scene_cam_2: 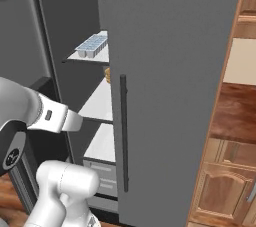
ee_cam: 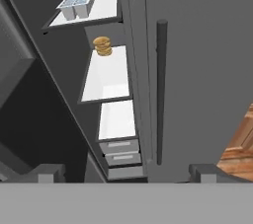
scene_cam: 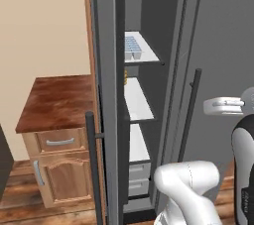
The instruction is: Open the freezer door, pick up the ice cube tray from the freezer, and place it on the dining counter.
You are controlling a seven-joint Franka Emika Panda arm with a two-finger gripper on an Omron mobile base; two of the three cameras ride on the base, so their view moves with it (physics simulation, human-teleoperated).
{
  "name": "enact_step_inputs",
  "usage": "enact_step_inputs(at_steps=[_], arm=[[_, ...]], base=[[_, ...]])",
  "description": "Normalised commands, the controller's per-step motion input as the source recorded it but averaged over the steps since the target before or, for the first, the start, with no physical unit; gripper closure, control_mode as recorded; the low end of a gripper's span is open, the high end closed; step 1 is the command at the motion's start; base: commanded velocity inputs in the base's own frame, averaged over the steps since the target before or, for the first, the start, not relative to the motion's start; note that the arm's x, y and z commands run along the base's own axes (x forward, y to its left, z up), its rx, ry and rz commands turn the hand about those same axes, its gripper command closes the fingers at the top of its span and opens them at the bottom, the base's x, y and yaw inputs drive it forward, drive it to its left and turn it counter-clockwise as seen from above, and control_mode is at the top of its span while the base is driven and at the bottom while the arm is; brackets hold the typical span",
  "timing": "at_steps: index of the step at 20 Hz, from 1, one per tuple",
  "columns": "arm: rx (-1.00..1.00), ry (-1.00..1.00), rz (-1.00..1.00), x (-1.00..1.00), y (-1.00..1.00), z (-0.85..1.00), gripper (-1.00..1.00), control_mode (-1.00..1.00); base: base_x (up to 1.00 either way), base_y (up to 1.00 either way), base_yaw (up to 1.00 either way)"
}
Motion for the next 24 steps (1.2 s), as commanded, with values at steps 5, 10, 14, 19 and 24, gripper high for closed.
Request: enact_step_inputs(at_steps=[5, 10, 14, 19, 24], arm=[[0.00, 0.00, 0.00, 0.00, 0.00, 0.00, -1.00, 1.00], [0.00, 0.00, 0.00, 0.00, 0.00, 0.00, -1.00, 1.00], [0.00, 0.00, 0.00, 0.00, 0.00, 0.00, -1.00, 1.00], [0.00, 0.00, 0.00, 0.00, 0.00, 0.00, -1.00, 1.00], [0.00, 0.00, 0.00, 0.00, 0.00, 0.00, -1.00, 1.00]], base=[[0.81, 0.40, 0.05], [0.39, 0.75, 0.09], [-0.03, 0.46, 0.16], [0.36, 0.22, 0.29], [0.95, 0.01, 0.19]])
